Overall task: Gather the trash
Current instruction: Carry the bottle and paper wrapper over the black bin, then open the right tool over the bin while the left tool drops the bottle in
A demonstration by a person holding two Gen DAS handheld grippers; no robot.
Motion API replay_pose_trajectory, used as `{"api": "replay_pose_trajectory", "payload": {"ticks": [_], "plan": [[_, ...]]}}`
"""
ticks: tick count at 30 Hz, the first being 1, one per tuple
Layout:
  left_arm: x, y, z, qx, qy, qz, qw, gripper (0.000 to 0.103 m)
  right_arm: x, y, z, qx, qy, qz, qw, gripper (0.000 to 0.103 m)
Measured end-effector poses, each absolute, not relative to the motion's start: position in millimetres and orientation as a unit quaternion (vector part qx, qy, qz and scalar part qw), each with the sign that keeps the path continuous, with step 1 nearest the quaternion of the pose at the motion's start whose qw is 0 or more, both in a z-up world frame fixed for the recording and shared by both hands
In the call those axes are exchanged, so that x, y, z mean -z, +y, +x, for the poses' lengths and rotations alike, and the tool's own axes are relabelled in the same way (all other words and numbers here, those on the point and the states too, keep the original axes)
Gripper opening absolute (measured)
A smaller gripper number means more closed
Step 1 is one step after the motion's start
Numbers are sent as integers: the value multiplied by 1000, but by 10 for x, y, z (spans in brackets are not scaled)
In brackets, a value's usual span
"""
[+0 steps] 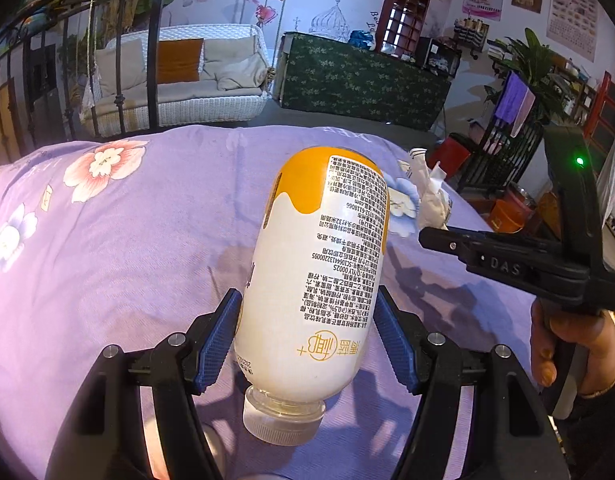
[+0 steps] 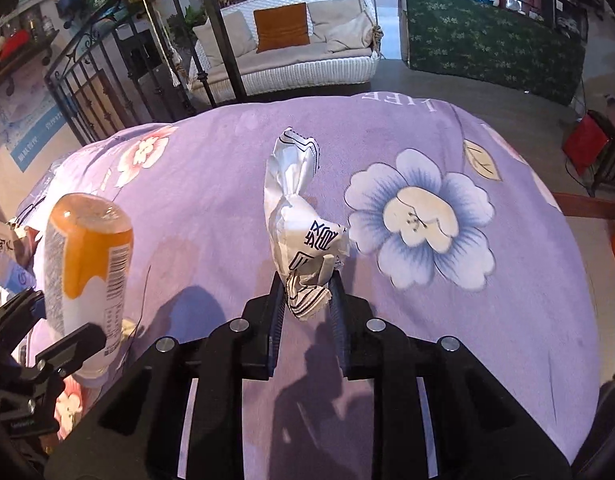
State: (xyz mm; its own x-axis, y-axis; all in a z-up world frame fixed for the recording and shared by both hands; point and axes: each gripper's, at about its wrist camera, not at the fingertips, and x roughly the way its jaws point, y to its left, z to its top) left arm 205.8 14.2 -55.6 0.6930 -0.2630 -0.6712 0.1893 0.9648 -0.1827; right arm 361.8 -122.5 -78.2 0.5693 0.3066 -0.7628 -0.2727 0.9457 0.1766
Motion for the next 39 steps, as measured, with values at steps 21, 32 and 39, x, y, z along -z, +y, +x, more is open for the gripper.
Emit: {"api": "replay_pose_trajectory", "payload": {"ticks": [21,32,39], "plan": [[436,-1186,1606,294,353,-21,888,65,726,-2843,1644,-13,385,106,917,23],[537,-1851,1427,370,361,9,856,65,907,-3607,1066,92,388,146,905,23],[652,-2178,1334,396,374,20,838,65,1170,-4063,997,153,409,187,880,23]]}}
